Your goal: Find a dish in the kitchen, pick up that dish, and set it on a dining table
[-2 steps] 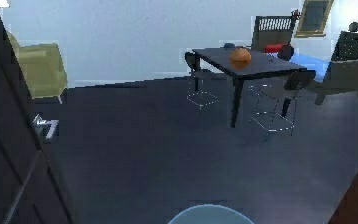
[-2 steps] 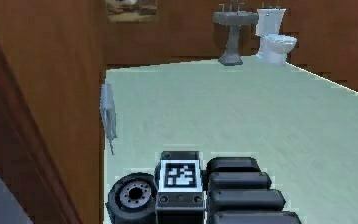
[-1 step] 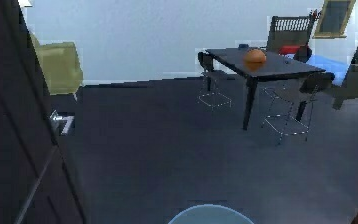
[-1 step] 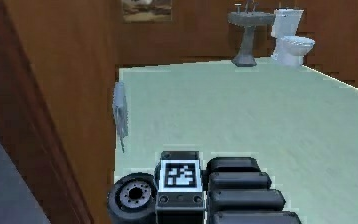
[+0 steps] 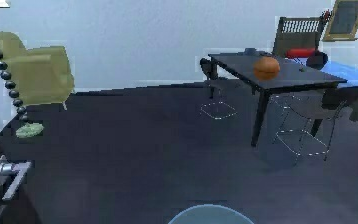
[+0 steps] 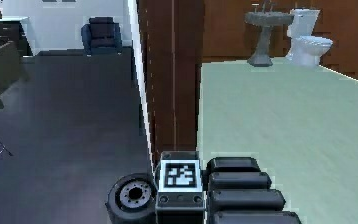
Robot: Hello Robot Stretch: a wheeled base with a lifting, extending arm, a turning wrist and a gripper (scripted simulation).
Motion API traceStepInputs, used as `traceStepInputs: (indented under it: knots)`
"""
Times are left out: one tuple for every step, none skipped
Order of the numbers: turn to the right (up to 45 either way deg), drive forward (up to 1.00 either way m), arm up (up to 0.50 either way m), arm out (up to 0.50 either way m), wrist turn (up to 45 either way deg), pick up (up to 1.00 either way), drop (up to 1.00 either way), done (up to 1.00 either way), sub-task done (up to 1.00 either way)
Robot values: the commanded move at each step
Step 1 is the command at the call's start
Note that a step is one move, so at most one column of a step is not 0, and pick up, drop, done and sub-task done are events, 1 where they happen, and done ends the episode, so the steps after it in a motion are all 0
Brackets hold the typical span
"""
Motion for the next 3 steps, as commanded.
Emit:
traceStepInputs:
  knots:
    - [12.0,0.00,0.00,0.00,0.0,0.00,0.00,0.00,0.00]
    - [0.0,1.00,0.00,0.00,0.0,0.00,0.00,0.00,0.00]
    - [3.0,0.00,0.00,0.00,0.0,0.00,0.00,0.00,0.00]
